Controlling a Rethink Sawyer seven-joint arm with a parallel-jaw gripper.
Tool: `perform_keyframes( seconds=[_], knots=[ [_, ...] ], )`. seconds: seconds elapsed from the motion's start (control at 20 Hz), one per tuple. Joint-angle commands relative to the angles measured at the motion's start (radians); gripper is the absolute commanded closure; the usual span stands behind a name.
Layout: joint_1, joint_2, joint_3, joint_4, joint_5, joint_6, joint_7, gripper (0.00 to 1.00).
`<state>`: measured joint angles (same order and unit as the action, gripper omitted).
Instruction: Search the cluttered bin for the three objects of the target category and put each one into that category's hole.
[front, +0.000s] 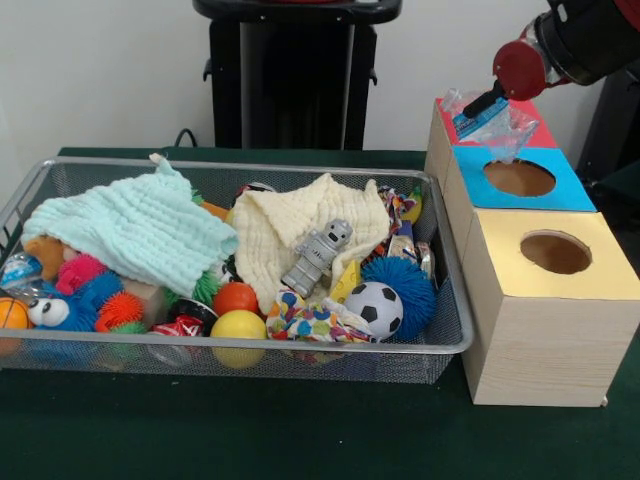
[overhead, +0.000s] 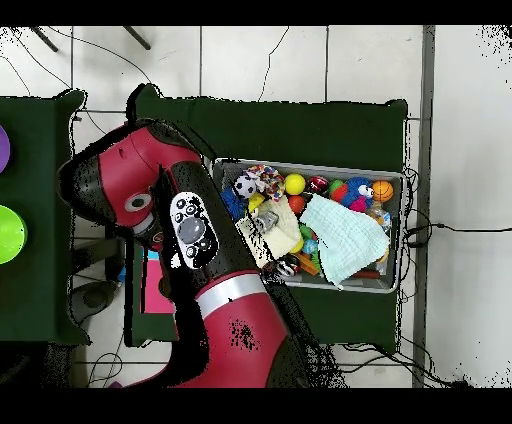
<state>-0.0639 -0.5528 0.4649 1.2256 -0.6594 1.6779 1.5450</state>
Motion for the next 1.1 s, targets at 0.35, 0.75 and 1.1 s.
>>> perform_keyframes(
  seconds=[0.35, 0.75, 1.1],
  knots=[
    [0.042, 0.114, -0.065, -0.152, -0.042, 0.010, 0.120, 1.00],
    [0.083, 0.149, -0.120, -0.212, -0.086, 0.028, 0.107, 1.00],
    [0.101, 0.166, -0.166, -0.224, -0.085, 0.092, 0.084, 1.00]
  ],
)
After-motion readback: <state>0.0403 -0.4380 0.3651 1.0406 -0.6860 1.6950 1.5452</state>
